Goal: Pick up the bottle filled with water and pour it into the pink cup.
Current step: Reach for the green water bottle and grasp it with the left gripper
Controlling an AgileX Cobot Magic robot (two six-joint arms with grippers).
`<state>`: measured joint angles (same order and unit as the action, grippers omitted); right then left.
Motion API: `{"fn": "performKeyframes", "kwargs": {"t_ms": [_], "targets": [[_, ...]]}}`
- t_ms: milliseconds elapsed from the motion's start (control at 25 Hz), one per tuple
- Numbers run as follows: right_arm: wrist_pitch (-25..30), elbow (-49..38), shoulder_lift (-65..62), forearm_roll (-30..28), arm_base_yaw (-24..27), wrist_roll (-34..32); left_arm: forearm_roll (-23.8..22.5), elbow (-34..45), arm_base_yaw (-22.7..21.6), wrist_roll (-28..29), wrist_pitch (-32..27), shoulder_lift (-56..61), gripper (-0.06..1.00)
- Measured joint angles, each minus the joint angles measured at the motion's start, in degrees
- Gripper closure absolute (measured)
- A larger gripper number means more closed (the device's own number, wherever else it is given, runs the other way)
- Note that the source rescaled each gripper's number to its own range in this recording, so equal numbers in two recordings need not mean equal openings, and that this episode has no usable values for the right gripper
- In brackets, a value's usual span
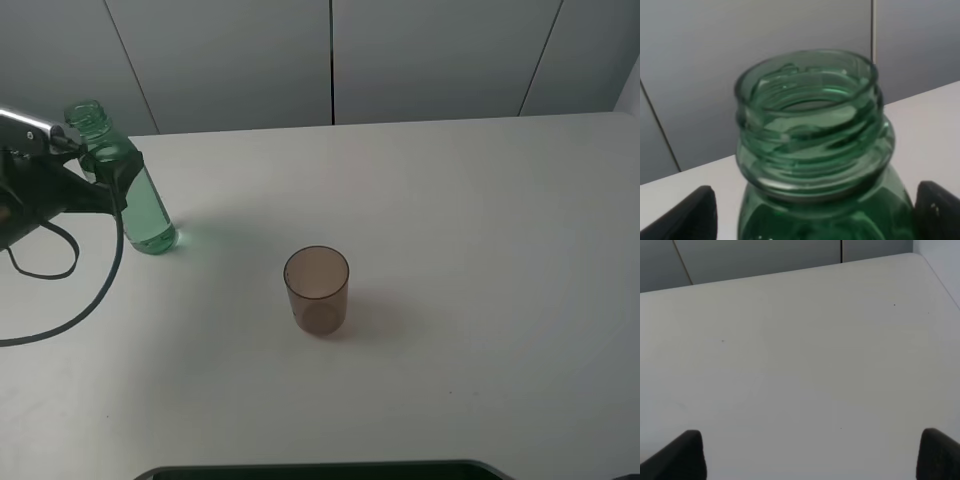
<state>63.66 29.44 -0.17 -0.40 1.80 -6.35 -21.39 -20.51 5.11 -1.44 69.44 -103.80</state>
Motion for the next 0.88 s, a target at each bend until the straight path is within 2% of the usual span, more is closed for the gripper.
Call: {"fn": "performKeyframes", "kwargs": {"t_ms": [400,880], "targets": [[0.0,0.0,0.0,0.0,0.0,0.0,-2.9,-5.65,0.0,2.59,-0.13,-10.03,-0.06],[0.0,0.0,0.0,0.0,0.0,0.0,-7.19,-6.25,0.0,1.44,-0.13,-11.63,-0.06]]}}
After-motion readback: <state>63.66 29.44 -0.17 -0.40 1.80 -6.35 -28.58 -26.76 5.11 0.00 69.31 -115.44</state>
